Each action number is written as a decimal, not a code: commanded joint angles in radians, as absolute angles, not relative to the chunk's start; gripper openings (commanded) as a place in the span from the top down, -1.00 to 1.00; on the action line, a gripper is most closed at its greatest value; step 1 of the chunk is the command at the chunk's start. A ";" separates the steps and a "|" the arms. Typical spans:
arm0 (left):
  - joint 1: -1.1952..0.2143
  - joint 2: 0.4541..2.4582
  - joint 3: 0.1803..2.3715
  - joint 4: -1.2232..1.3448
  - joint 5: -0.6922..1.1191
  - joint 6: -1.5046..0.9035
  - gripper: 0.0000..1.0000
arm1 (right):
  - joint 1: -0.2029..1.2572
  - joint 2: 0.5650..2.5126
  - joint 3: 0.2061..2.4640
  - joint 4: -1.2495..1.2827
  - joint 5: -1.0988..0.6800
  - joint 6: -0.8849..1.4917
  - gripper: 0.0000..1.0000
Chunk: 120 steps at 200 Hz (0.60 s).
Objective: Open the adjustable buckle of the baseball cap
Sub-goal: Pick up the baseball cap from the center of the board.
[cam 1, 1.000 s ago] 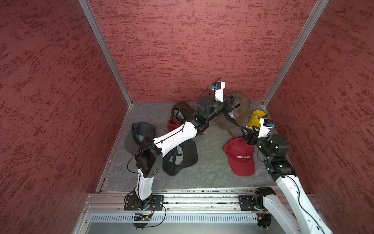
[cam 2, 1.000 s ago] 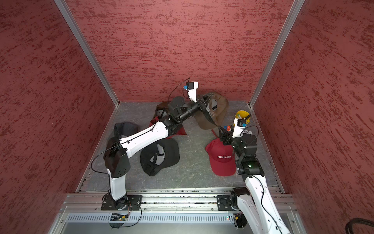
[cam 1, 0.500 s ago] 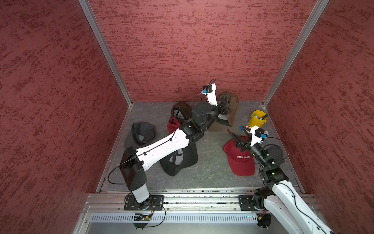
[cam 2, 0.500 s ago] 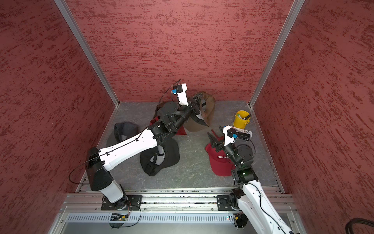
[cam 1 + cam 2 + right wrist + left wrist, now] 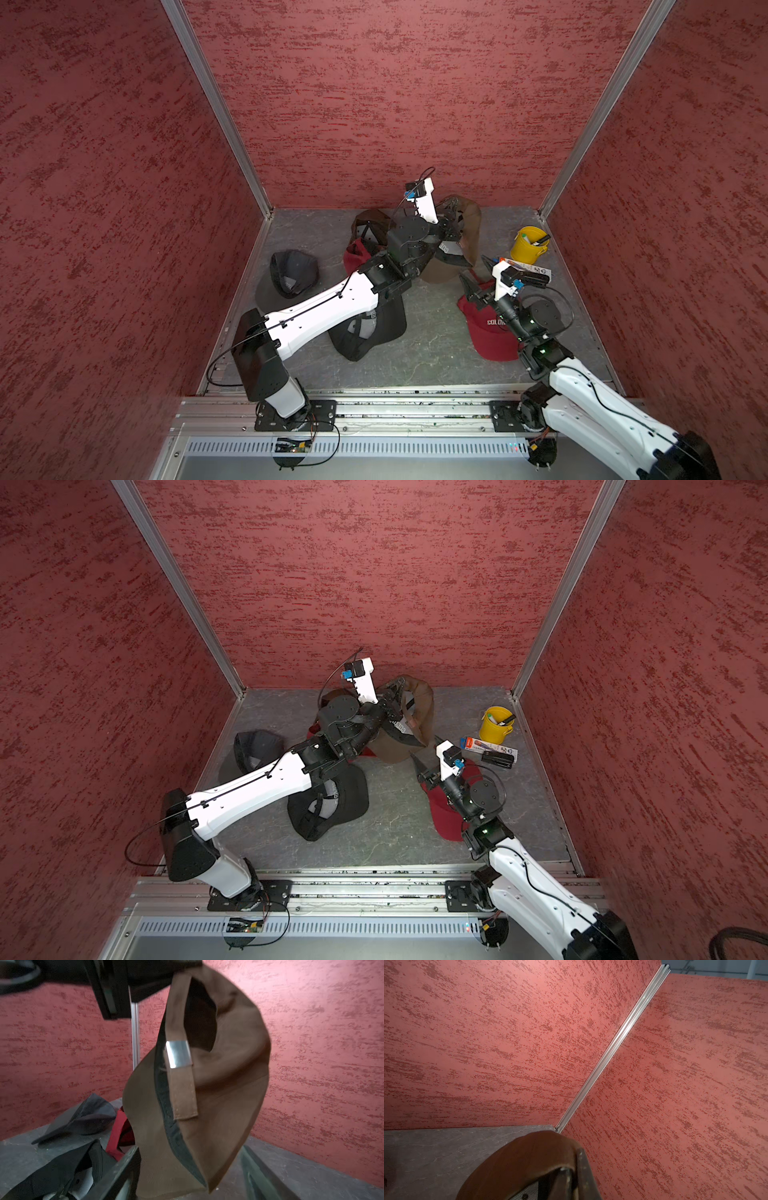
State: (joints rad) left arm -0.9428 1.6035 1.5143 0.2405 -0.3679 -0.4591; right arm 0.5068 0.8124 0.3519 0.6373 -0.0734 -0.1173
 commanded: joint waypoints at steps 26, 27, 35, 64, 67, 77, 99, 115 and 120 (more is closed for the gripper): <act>-0.946 1.567 1.492 0.255 -0.351 -0.512 0.92 | 0.584 0.924 0.401 0.794 0.251 -0.210 -0.40; -0.946 1.567 1.491 0.255 -0.350 -0.512 0.92 | 0.584 0.927 0.401 0.797 0.252 -0.210 -0.39; -0.945 1.565 1.488 0.253 -0.348 -0.521 0.92 | 0.585 0.945 0.410 0.811 0.262 -0.210 -0.37; -0.942 1.556 1.474 0.252 -0.337 -0.553 0.91 | 0.592 0.995 0.423 0.874 0.295 -0.207 -0.28; -0.941 1.555 1.472 0.252 -0.336 -0.555 0.91 | 0.592 0.999 0.423 0.880 0.295 -0.207 -0.27; -0.939 1.549 1.465 0.253 -0.333 -0.567 0.92 | 0.593 1.009 0.423 0.894 0.298 -0.209 -0.21; -0.933 1.535 1.446 0.261 -0.325 -0.588 0.91 | 0.597 1.023 0.422 0.914 0.318 -0.210 0.01; -0.920 1.523 1.418 0.273 -0.314 -0.625 0.90 | 0.600 1.016 0.413 0.931 0.324 -0.212 0.22; -0.913 1.520 1.406 0.279 -0.307 -0.643 0.90 | 0.601 1.012 0.409 0.938 0.323 -0.212 0.33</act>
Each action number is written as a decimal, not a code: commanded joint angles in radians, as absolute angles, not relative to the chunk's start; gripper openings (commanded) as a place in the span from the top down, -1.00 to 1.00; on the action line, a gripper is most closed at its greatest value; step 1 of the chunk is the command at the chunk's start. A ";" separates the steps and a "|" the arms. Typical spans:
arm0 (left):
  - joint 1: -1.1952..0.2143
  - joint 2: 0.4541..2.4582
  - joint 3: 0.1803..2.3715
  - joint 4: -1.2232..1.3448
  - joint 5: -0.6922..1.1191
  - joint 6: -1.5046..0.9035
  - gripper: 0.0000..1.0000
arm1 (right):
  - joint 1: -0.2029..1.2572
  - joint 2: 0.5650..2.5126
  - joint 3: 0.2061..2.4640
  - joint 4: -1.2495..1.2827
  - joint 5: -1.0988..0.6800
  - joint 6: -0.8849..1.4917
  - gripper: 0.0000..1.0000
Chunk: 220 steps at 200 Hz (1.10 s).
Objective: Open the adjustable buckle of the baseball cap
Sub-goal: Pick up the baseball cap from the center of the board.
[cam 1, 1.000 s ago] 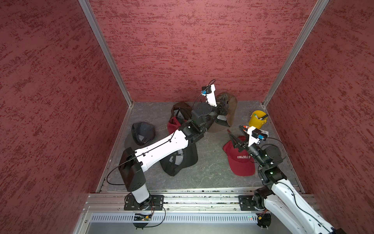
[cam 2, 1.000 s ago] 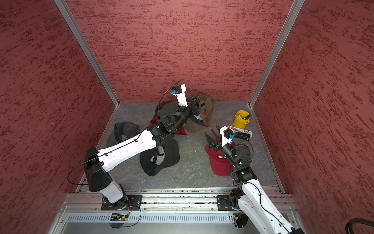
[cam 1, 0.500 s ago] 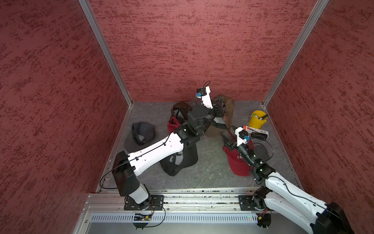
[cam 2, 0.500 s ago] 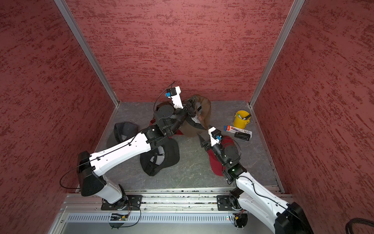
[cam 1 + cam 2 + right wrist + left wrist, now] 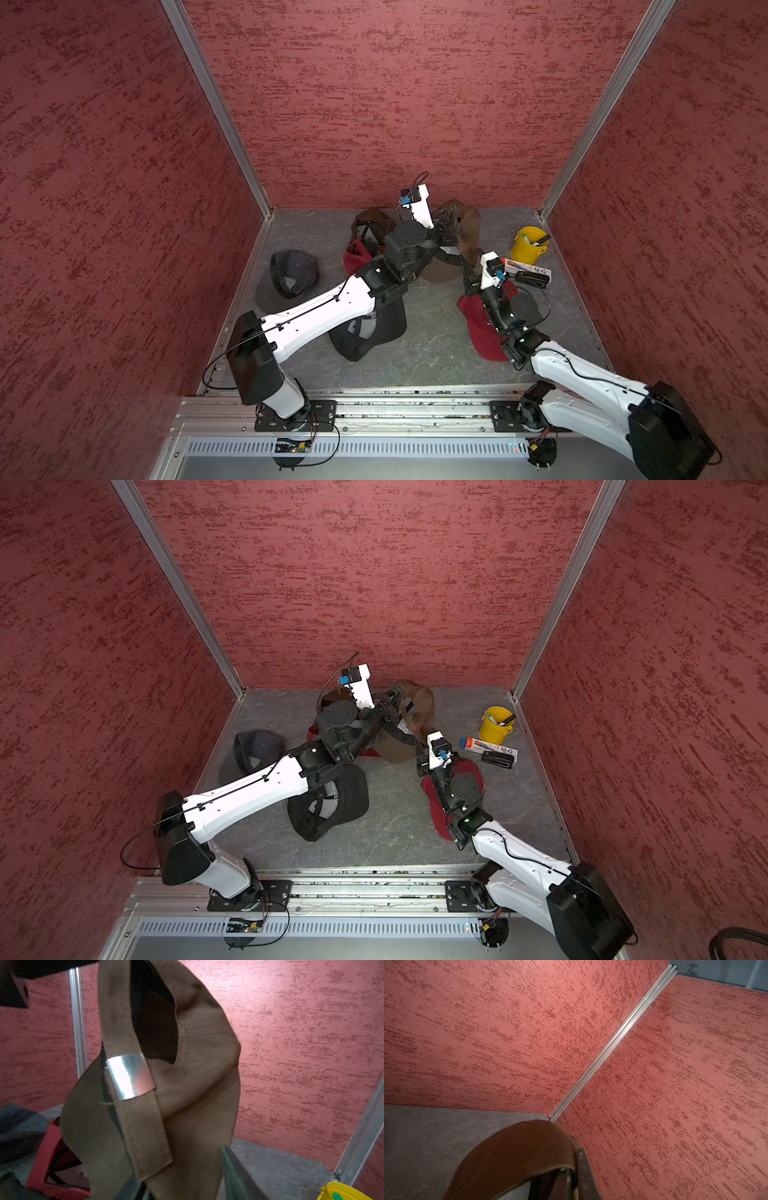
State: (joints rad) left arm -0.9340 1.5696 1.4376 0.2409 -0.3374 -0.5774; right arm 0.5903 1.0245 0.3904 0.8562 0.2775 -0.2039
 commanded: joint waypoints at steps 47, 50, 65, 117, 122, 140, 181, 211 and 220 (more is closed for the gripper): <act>-0.881 1.497 1.319 0.311 -0.267 -0.746 0.78 | 0.606 0.955 0.412 0.927 0.304 -0.206 0.82; -0.880 1.496 1.316 0.311 -0.266 -0.749 0.77 | 0.606 0.952 0.414 0.922 0.303 -0.205 0.83; -0.876 1.491 1.292 0.314 -0.260 -0.767 0.73 | 0.606 0.932 0.422 0.901 0.295 -0.195 0.89; -0.862 1.468 1.143 0.437 -0.192 -0.815 0.28 | 0.606 0.894 0.463 0.846 0.281 -0.156 1.00; -0.861 1.470 1.135 0.444 -0.186 -0.820 0.26 | 0.606 0.897 0.471 0.838 0.277 -0.154 1.00; -0.859 1.482 1.130 0.446 -0.138 -0.810 0.08 | 0.606 0.913 0.503 0.807 0.277 -0.148 1.00; -0.860 1.469 1.107 0.413 -0.035 -0.746 -0.35 | 0.604 0.957 0.622 0.703 0.308 -0.087 1.00; -0.863 1.443 1.109 0.341 0.041 -0.651 -0.49 | 0.603 1.022 0.725 0.620 0.326 -0.060 1.00; -0.872 1.432 1.120 0.297 0.058 -0.607 -0.52 | 0.599 1.031 0.741 0.616 0.324 -0.046 1.00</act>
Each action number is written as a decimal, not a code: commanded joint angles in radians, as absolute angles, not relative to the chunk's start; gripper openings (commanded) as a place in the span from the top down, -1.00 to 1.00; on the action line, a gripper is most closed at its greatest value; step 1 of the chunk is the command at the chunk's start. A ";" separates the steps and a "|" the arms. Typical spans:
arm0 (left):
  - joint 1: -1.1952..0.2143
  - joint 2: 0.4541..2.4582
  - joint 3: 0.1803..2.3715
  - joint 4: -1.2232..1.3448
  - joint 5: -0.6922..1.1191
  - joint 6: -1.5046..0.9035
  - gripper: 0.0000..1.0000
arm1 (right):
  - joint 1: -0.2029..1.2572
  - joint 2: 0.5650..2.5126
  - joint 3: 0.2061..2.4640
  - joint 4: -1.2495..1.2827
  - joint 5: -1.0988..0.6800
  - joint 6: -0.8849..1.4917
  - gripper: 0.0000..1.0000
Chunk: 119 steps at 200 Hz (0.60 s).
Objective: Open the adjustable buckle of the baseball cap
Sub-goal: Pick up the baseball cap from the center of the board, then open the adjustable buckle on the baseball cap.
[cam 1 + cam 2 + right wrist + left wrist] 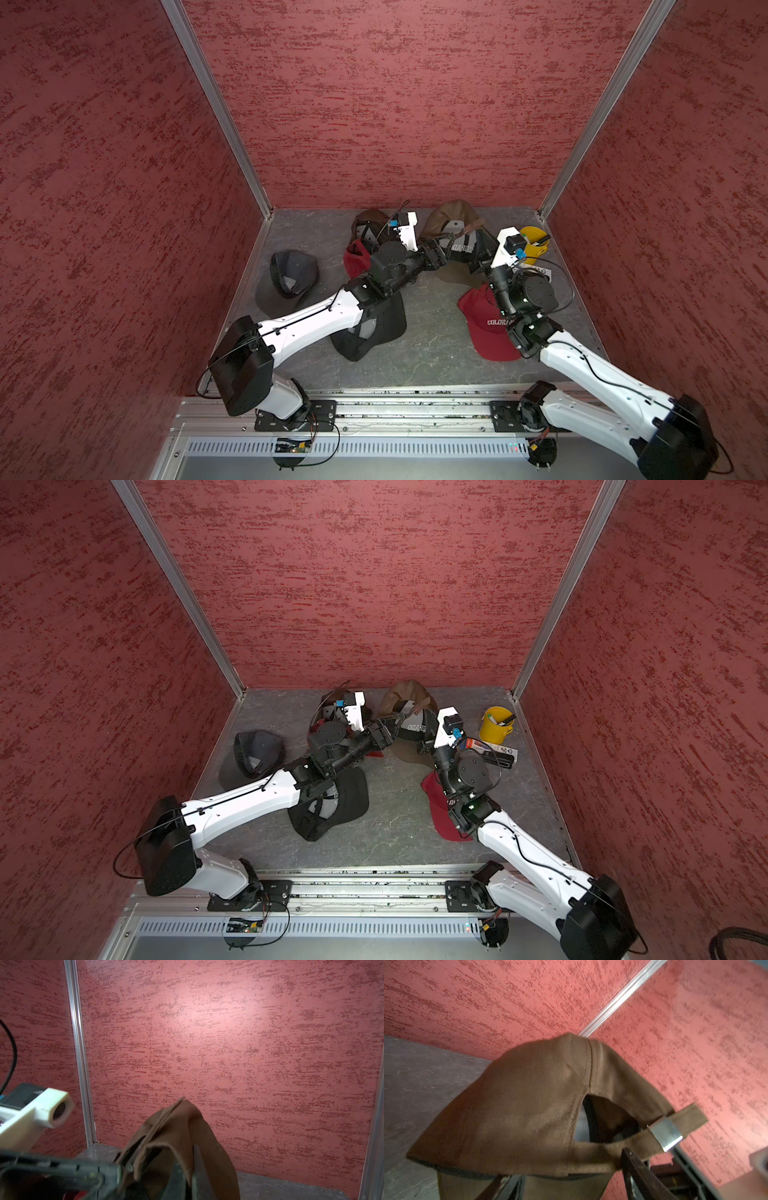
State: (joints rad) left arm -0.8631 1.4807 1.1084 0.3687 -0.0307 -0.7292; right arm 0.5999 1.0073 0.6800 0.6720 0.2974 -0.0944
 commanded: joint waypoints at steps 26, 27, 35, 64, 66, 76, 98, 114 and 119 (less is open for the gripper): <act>-0.907 1.384 1.124 0.227 0.068 -0.486 -0.54 | 0.575 1.066 0.819 0.535 0.298 -0.005 1.00; -0.908 1.383 1.125 0.225 0.068 -0.483 -0.54 | 0.574 1.068 0.822 0.531 0.297 -0.003 1.00; -0.914 1.369 1.125 0.203 0.070 -0.463 -0.55 | 0.566 1.079 0.839 0.511 0.291 0.006 1.00; -0.928 1.307 1.112 0.157 0.061 -0.388 -0.55 | 0.555 1.096 0.854 0.483 0.280 0.017 1.00; -0.930 1.304 1.113 0.154 0.062 -0.382 -0.55 | 0.555 1.098 0.856 0.480 0.279 0.017 1.00; -0.936 1.285 1.117 0.131 0.075 -0.344 -0.51 | 0.552 1.100 0.859 0.466 0.276 0.020 1.00; -0.961 1.259 1.149 0.038 0.086 -0.247 -0.45 | 0.549 1.101 0.863 0.438 0.262 0.036 1.00; -0.974 1.248 1.183 -0.033 0.089 -0.194 -0.43 | 0.548 1.103 0.874 0.406 0.251 0.049 1.00; -0.976 1.245 1.194 -0.049 0.087 -0.184 -0.42 | 0.547 1.102 0.871 0.405 0.244 0.049 1.00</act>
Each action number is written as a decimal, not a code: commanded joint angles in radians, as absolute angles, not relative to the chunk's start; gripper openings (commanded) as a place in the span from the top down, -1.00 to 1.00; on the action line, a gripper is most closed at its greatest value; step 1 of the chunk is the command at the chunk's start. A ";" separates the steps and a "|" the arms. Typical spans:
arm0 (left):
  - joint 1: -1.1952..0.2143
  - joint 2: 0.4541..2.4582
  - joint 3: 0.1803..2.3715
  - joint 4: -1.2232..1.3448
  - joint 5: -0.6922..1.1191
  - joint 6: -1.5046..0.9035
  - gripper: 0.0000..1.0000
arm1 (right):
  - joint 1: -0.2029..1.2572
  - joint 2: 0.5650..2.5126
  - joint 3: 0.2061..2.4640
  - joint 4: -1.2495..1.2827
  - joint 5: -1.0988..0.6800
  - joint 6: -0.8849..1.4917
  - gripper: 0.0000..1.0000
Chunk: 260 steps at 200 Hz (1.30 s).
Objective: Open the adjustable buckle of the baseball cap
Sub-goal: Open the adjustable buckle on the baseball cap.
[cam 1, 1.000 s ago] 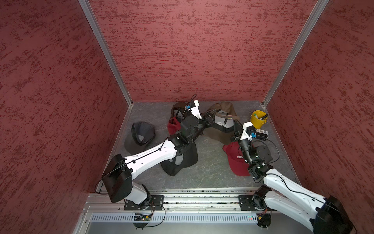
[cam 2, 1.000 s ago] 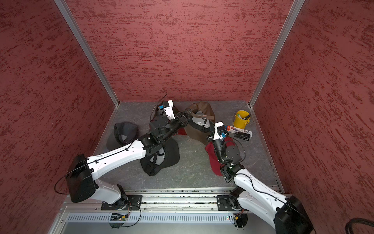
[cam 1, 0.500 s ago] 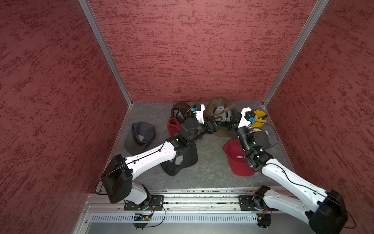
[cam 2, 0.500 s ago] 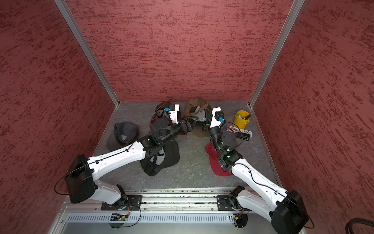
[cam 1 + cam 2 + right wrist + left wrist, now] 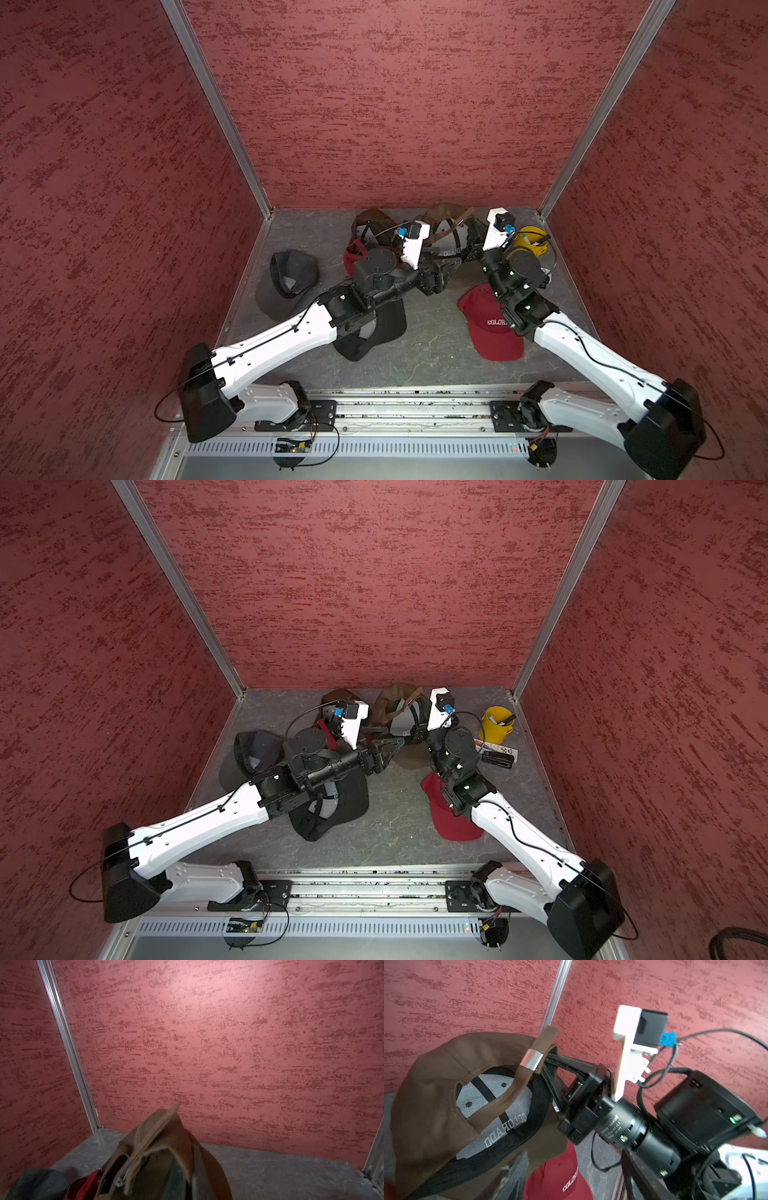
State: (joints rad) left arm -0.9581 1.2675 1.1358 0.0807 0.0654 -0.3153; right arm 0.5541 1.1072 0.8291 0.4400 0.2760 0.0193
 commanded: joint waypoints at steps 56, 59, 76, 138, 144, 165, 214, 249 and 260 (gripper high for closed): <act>-0.924 1.330 1.384 -0.191 0.060 -0.129 -0.39 | 0.547 1.058 0.824 0.373 0.220 0.064 1.00; -0.922 1.340 1.400 -0.203 0.056 -0.127 -0.39 | 0.547 1.055 0.821 0.372 0.216 0.065 1.00; -0.903 1.394 1.484 -0.268 0.054 -0.136 -0.37 | 0.548 1.037 0.805 0.364 0.204 0.068 1.00; -0.842 1.559 1.652 -0.315 0.151 -0.207 -0.32 | 0.547 1.010 0.787 0.332 0.145 0.062 1.00; -0.840 1.570 1.658 -0.308 0.158 -0.214 -0.31 | 0.547 1.007 0.786 0.329 0.138 0.061 1.00; -0.841 1.611 1.683 -0.294 0.168 -0.232 -0.30 | 0.547 1.000 0.777 0.321 0.127 0.057 1.00; -0.834 1.665 1.725 -0.280 0.208 -0.231 -0.24 | 0.547 0.996 0.766 0.309 0.120 0.054 1.00; -0.822 1.677 1.716 -0.252 0.234 -0.256 0.03 | 0.546 0.998 0.760 0.308 0.117 0.051 1.00; -0.821 1.681 1.716 -0.250 0.239 -0.259 0.12 | 0.547 0.999 0.760 0.309 0.118 0.050 1.00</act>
